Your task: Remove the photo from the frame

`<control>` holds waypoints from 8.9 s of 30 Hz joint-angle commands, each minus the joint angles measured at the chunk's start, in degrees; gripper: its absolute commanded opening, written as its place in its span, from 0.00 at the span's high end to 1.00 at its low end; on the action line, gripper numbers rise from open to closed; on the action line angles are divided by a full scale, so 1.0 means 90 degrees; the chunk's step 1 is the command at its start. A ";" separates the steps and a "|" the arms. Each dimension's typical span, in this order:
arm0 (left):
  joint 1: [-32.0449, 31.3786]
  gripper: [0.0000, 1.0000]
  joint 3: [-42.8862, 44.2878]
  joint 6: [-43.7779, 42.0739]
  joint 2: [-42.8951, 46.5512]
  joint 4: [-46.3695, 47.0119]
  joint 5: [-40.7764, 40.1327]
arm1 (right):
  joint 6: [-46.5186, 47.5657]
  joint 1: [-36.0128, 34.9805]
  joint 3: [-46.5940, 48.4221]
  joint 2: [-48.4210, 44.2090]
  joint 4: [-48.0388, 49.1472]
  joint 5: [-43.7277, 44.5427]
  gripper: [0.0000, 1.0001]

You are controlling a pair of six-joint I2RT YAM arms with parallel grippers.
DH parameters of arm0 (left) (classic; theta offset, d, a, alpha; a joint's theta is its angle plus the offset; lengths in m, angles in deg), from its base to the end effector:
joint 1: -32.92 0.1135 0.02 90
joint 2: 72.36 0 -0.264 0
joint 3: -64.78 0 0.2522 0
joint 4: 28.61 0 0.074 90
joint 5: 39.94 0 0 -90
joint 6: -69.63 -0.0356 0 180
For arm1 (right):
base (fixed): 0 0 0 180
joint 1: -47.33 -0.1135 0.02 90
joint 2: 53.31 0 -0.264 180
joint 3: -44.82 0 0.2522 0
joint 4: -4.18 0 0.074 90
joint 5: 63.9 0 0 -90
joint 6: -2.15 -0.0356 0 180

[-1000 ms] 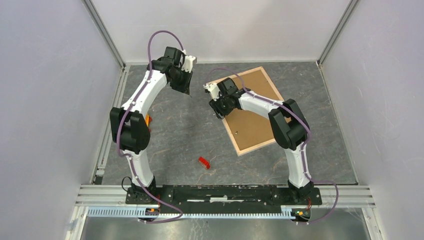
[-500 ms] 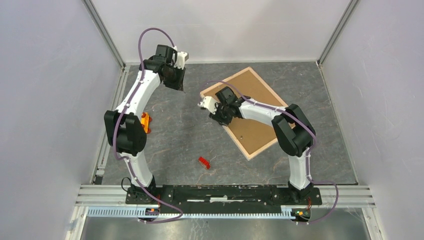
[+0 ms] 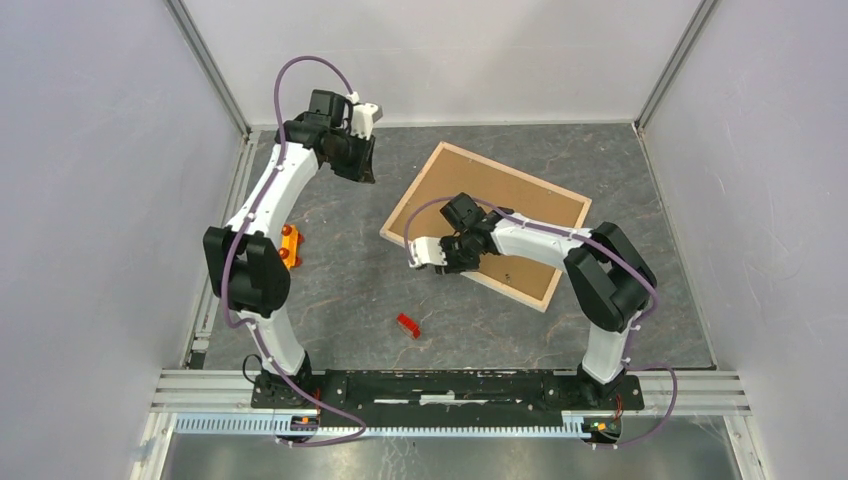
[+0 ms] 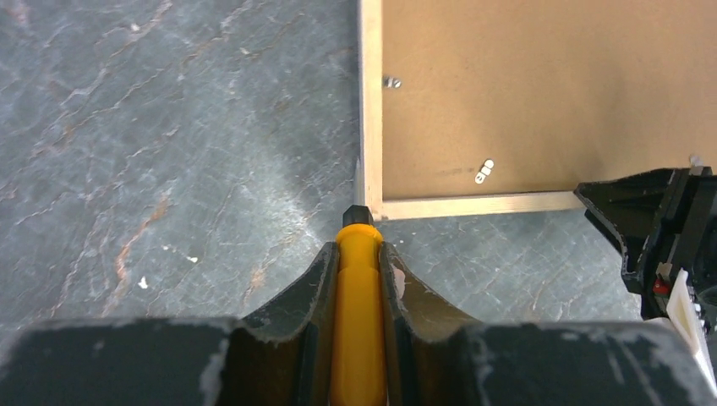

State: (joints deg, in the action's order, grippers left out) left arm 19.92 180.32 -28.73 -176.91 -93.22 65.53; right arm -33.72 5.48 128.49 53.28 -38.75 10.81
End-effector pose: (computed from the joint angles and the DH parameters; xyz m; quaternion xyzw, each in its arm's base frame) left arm 0.3858 -0.0988 0.3299 0.2157 0.9173 -0.1403 0.3039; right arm 0.2708 0.2552 0.1694 -0.7388 0.6280 0.1072 0.2201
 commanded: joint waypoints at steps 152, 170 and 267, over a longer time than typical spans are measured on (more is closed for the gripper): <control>-0.0932 0.98 -0.1890 -0.0290 -0.0255 0.1129 0.0591 | -0.3954 0.5264 -0.0631 -0.1234 0.0089 -0.0427 0.06; -0.0973 0.98 -0.1907 0.0166 -0.0434 0.1798 0.0128 | -0.4288 0.5606 -0.0694 -0.0656 0.0078 -0.0135 0.16; 0.0308 0.98 -0.1391 0.1054 0.0307 0.1131 0.0761 | -0.3874 0.1880 0.1352 0.0065 0.0404 -0.0404 0.26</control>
State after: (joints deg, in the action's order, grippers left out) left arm 21.74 165.79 -23.64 -173.91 -84.96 70.66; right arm -59.53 24.17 142.63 53.89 -37.29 8.01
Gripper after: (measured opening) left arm 0.268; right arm 0.753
